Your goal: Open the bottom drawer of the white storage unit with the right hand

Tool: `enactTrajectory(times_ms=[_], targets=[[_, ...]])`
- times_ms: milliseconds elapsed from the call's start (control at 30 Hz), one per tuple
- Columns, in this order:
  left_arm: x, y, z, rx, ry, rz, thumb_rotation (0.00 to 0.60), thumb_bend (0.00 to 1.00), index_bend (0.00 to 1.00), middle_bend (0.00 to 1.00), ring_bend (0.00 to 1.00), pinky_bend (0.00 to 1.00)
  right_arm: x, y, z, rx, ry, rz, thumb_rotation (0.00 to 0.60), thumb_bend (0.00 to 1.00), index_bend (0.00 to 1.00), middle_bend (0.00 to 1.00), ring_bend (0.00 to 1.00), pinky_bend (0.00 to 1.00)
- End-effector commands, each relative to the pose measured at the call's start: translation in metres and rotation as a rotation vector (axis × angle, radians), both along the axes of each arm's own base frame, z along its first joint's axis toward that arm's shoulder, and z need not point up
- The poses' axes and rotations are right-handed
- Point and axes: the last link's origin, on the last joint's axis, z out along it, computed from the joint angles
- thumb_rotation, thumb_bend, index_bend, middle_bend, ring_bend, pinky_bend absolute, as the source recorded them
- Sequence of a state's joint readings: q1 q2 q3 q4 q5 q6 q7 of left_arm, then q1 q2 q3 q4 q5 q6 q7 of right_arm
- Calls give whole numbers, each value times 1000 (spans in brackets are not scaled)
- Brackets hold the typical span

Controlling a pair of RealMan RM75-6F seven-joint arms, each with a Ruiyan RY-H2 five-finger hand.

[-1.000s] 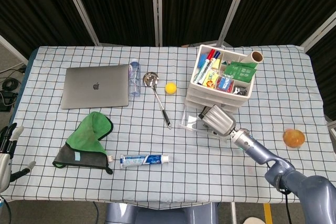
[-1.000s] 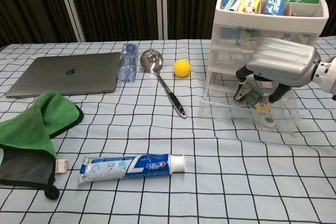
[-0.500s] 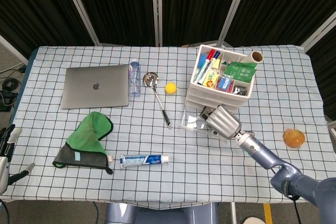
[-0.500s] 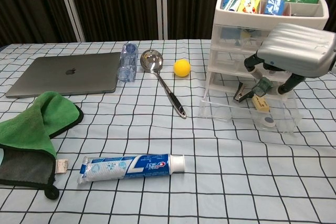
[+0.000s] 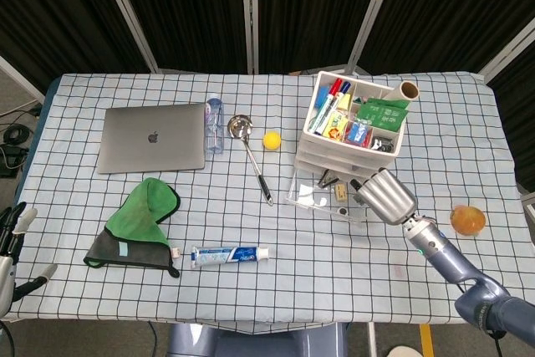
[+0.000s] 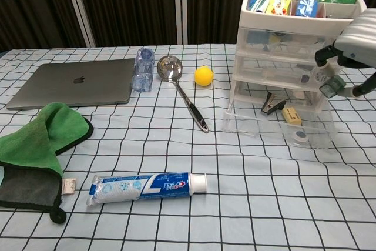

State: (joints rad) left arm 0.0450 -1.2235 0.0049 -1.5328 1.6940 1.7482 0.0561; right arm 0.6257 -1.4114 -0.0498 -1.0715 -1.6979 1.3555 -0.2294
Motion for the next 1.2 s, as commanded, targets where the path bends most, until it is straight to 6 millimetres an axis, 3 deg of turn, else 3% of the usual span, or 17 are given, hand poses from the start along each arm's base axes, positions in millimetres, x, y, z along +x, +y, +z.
enactTrajectory(times_ms=[33,400,567,833,1067,1200], targets=[[1,-1,-1,-1,1,-4,600,0,0,0,0,0,-14,2,10,-19,3,-32,600,159,673,1000,1000,900],[5,-4,-1,7,12,-19,600,0,0,0,0,0,-72,15,30,-47,9,-181,600,158,669,1000,1000,898],[6,-5,-3,-5,10,-19,600,0,0,0,0,0,-107,26,30,-37,-22,-327,600,157,664,1000,1000,896],[7,-6,-4,-6,6,-25,600,0,0,0,0,0,-139,34,27,-30,-3,-439,600,152,645,1000,1000,892],[8,-7,-4,-9,10,-30,600,0,0,0,0,0,-158,39,29,-72,10,-524,600,123,435,1000,1000,862],[8,-7,-4,-6,6,-27,600,0,0,0,0,0,-160,40,33,-116,0,-547,600,119,372,987,971,806]])
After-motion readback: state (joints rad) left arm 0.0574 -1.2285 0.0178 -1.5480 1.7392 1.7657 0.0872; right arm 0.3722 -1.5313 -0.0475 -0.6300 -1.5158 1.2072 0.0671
